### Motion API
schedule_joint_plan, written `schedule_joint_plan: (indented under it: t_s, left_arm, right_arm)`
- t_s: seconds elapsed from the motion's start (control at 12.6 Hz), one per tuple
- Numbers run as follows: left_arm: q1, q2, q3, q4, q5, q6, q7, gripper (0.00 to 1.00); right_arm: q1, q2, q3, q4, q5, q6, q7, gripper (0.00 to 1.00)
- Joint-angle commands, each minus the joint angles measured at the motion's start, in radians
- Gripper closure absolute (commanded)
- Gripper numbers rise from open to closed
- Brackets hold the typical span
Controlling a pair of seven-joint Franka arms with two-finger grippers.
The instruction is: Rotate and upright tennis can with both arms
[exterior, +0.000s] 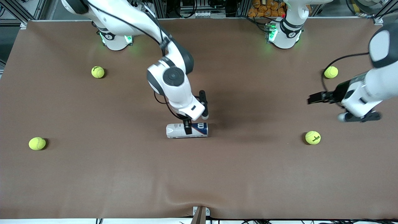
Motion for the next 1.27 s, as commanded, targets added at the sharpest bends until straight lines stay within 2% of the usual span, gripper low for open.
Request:
schedule_joint_plan:
  t_s: [0.0, 0.16, 0.32, 0.47, 0.71, 0.79, 0.95, 1.19]
  left_arm:
    - [-0.004, 0.096, -0.004, 0.019, -0.203, 0.069, 0.019, 0.00]
    - [-0.027, 0.174, -0.024, 0.023, -0.370, 0.121, 0.019, 0.00]
    - [-0.059, 0.237, -0.030, 0.025, -0.466, 0.158, 0.019, 0.00]
    - [-0.087, 0.303, -0.035, 0.025, -0.576, 0.190, 0.036, 0.00]
    - [-0.121, 0.392, -0.035, 0.001, -0.800, 0.221, 0.168, 0.00]
    - [-0.122, 0.405, -0.037, -0.009, -0.829, 0.221, 0.191, 0.00]
    - [-0.153, 0.414, -0.044, -0.039, -0.907, 0.228, 0.212, 0.00]
    - [-0.194, 0.416, -0.044, -0.139, -1.045, 0.293, 0.367, 0.00]
  right_arm:
    - [-0.125, -0.116, 0.011, -0.036, 0.059, -0.077, 0.001, 0.00]
    - [-0.241, -0.169, 0.008, -0.035, 0.182, -0.090, 0.001, 0.00]
    - [-0.366, -0.200, 0.008, -0.035, 0.266, -0.094, 0.001, 0.00]
    - [-0.438, -0.248, 0.007, -0.035, 0.270, -0.171, 0.004, 0.00]
    - [-0.510, -0.355, -0.009, -0.036, 0.265, -0.298, 0.027, 0.00]
    - [-0.511, -0.398, -0.050, -0.045, 0.265, -0.336, 0.073, 0.00]
    - [-0.521, -0.468, -0.085, -0.050, 0.259, -0.421, 0.145, 0.00]
    - [-0.589, -0.565, -0.095, -0.056, 0.254, -0.546, 0.260, 0.00]
